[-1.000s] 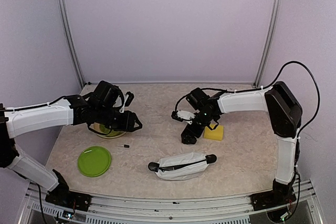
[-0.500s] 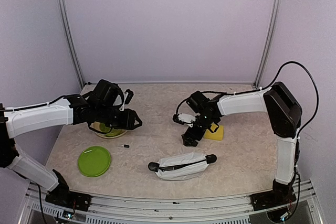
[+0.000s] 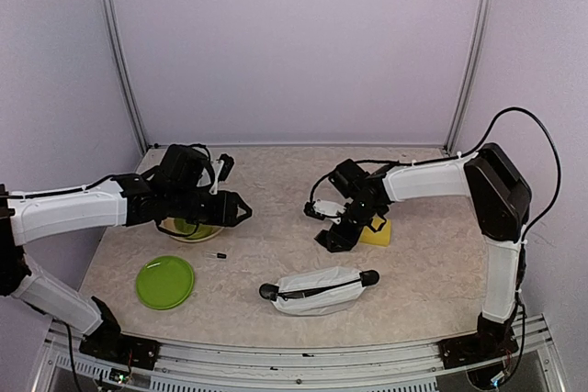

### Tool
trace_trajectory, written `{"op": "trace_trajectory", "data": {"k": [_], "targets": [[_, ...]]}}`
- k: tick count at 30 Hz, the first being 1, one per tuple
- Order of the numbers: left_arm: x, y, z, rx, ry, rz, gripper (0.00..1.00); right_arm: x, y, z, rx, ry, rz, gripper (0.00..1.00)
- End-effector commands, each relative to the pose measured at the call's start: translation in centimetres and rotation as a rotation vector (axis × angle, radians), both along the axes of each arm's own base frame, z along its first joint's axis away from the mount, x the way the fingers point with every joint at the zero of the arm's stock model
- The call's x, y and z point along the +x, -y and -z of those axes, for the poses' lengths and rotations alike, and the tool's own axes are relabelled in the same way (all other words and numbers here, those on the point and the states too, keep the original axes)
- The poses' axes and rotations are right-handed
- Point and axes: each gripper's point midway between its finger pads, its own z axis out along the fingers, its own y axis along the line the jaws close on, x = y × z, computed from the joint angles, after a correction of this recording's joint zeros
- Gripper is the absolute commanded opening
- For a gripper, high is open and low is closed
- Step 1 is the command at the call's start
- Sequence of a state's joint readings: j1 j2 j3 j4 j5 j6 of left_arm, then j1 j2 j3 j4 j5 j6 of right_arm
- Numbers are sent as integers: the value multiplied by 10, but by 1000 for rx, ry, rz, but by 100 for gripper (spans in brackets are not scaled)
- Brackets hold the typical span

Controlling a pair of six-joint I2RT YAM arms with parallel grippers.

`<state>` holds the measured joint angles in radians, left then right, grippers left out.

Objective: Sort the hair-cutting tools

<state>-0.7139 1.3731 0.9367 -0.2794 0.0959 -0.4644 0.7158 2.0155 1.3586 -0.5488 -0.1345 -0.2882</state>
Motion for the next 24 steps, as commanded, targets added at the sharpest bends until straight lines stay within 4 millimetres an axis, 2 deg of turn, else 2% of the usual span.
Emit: {"op": "trace_trajectory", "data": {"k": [1,4,6,10,13,16,20,24], "targets": [[-1,10,-41,-60,251,87,50,-18,5,4,14,-114,-48,31],[-21,19,-67,-1,497,217,52,-21,-10,-29,141,-142,-112,30],[-39,29,-80,47,639,312,53,-33,-21,-54,258,-214,-189,29],[-72,59,-94,155,825,549,53,-50,-39,-97,423,-283,-283,28],[-87,80,-92,237,894,706,52,-60,-48,-119,511,-336,-316,28],[-94,98,-89,288,897,800,52,-67,-51,-129,554,-375,-349,28],[-104,118,-69,381,879,912,50,-84,-51,-141,602,-446,-398,28],[-108,127,-50,483,856,962,49,-100,-51,-150,648,-494,-441,29]]}}
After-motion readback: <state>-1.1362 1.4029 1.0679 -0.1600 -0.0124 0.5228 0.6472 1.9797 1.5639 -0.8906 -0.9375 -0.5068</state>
